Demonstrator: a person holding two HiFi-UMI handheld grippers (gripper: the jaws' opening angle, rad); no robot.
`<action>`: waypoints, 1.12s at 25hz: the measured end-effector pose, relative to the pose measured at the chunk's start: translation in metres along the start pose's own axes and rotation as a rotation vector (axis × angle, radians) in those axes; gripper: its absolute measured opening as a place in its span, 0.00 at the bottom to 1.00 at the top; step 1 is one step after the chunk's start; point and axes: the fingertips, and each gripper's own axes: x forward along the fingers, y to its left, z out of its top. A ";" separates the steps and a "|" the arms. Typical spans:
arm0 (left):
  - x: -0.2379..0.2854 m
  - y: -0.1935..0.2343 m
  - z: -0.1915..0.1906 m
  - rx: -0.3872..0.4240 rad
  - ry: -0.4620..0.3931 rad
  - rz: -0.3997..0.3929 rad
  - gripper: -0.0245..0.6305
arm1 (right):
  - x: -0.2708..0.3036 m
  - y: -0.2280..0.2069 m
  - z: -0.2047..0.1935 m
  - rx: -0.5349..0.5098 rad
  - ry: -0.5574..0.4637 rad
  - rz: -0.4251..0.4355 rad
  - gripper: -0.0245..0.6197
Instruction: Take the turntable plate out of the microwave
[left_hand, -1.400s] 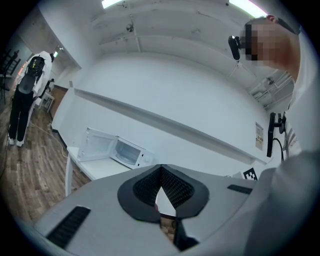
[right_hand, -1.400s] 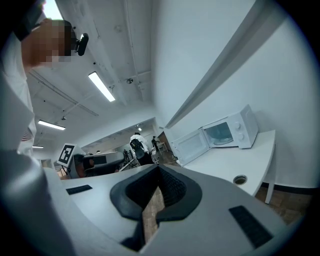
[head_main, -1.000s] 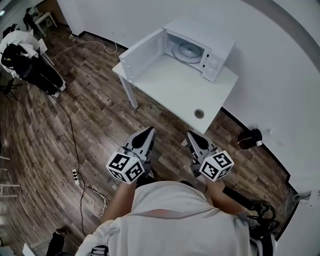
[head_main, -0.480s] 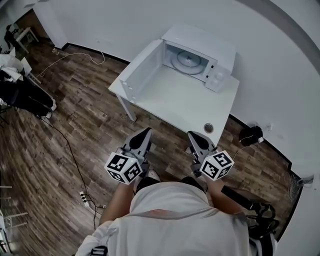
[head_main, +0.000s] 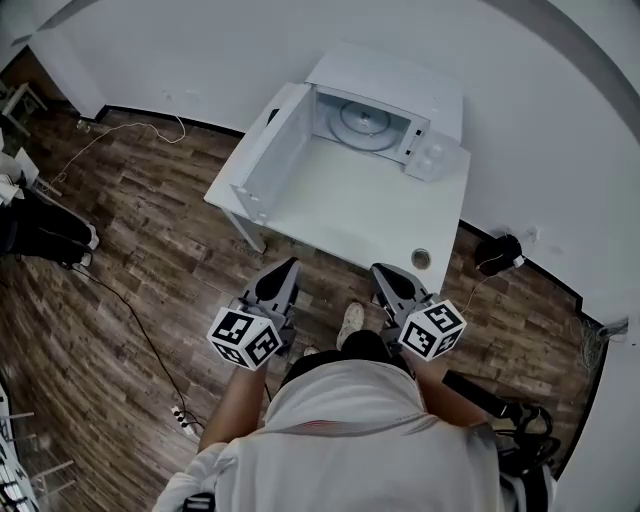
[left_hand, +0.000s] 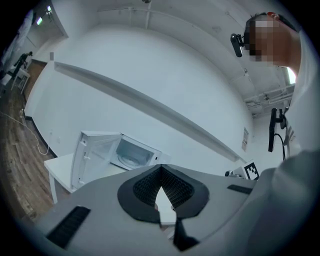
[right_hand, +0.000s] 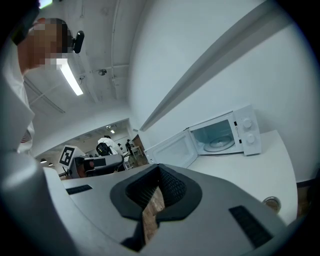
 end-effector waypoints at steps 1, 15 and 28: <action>0.004 0.002 0.000 0.001 0.004 -0.006 0.05 | 0.003 -0.002 0.002 -0.002 -0.002 -0.001 0.04; 0.097 0.026 0.016 0.025 0.032 -0.044 0.05 | 0.058 -0.073 0.040 0.030 -0.054 -0.002 0.04; 0.226 0.052 0.031 0.045 0.095 0.033 0.05 | 0.122 -0.178 0.087 0.005 -0.026 0.054 0.04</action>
